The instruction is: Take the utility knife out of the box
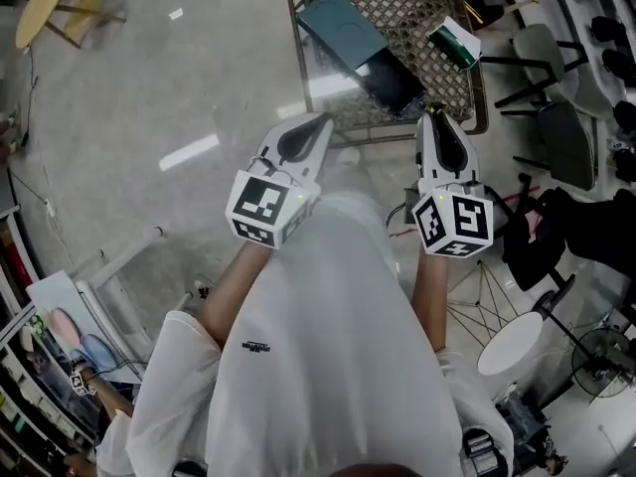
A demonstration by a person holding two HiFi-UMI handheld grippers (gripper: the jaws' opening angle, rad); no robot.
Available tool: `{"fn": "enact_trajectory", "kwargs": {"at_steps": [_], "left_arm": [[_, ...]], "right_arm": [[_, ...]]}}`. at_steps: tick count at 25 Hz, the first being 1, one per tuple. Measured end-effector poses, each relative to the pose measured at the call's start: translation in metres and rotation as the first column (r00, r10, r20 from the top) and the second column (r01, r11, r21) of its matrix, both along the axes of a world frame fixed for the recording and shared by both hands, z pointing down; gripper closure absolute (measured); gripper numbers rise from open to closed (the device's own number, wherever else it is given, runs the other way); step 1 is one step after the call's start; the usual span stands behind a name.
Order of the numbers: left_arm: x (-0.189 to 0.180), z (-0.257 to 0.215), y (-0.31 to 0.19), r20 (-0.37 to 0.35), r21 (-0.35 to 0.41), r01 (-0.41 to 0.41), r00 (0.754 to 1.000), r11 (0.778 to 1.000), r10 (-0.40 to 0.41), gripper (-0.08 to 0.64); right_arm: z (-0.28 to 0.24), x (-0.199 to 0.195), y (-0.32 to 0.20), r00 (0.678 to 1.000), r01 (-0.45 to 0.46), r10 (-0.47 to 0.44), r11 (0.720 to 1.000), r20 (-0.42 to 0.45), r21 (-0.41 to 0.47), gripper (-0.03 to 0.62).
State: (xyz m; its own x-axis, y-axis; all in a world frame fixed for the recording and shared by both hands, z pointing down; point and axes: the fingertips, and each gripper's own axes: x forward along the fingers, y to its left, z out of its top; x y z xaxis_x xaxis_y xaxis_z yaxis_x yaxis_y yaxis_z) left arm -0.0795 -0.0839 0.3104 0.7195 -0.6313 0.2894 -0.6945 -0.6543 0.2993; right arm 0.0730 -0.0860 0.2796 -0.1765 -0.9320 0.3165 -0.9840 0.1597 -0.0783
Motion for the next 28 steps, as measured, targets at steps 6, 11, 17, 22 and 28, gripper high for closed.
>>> {"fn": "enact_trajectory", "kwargs": {"at_steps": [6,11,17,22,28], "left_arm": [[-0.011,-0.024,0.003,-0.013,0.046,0.004,1.000,0.999,-0.004,0.560],[-0.016,-0.035,0.006,-0.012,0.075,-0.004,1.000,0.997,0.005,0.558],[-0.020,-0.039,0.008,-0.014,0.084,-0.004,1.000,0.996,0.005,0.558],[-0.018,-0.042,0.013,-0.018,0.088,-0.006,1.000,0.996,0.008,0.558],[-0.018,-0.041,0.016,-0.023,0.085,-0.005,1.000,0.996,0.007,0.559]], "right_arm": [[-0.024,-0.001,0.019,0.999,-0.033,0.033,0.994,0.007,0.103,0.538],[-0.025,0.000,0.033,0.998,-0.057,0.056,0.989,0.014,0.133,0.538],[-0.026,-0.005,0.038,0.998,-0.055,0.055,0.988,0.008,0.146,0.538],[-0.029,-0.008,0.040,0.999,-0.041,0.043,0.987,-0.007,0.157,0.538],[-0.028,-0.010,0.041,0.999,-0.039,0.042,0.986,-0.014,0.160,0.538]]}}
